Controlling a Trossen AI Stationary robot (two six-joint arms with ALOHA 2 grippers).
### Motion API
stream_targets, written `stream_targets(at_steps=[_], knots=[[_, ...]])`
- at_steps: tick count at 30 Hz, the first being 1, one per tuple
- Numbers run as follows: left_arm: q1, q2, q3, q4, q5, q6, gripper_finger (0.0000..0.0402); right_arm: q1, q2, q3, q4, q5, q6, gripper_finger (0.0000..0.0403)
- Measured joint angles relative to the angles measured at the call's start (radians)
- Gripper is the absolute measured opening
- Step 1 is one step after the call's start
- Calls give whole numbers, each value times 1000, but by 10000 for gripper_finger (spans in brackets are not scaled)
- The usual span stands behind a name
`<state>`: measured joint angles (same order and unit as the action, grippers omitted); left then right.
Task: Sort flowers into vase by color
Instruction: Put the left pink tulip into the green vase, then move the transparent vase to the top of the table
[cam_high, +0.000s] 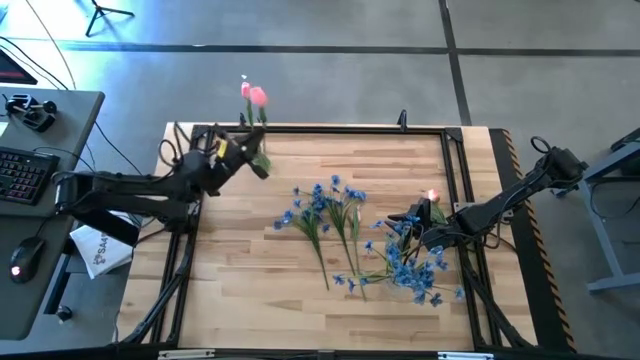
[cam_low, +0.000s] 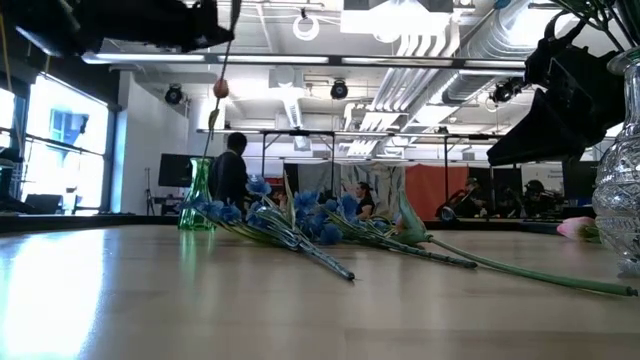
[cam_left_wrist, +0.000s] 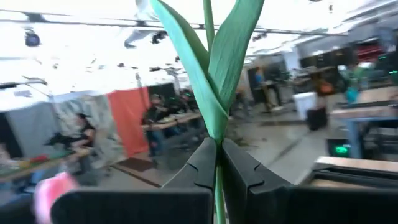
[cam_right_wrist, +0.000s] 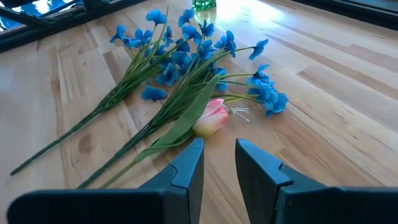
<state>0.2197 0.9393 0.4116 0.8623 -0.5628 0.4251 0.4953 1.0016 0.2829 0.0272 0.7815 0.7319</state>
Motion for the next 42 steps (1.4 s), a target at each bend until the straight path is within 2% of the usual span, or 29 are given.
stream_targets(at_steps=[4,8,15,23,27,32,35,38,42], knots=[[54,-25,-64,77,-53,56,0,0,0,0,0,0,0,87],[124,-28,-86,79,-49,48,0,0,0,0,0,0,1,87],[248,-4,-89,79,107,-44,0,0,0,0,0,0,2,87],[311,64,-89,62,115,-104,1,0,0,0,1,0,3,87],[311,77,-89,43,111,-78,19,0,0,0,1,0,3,87],[310,30,-89,-154,88,-151,68,0,0,0,1,-1,4,87],[304,-11,-89,-311,8,-191,93,0,0,0,1,-4,4,87],[280,-66,-74,-456,-78,-216,109,0,0,0,1,-4,10,87],[237,-132,0,-655,-99,-246,119,0,0,0,1,-8,6,87]])
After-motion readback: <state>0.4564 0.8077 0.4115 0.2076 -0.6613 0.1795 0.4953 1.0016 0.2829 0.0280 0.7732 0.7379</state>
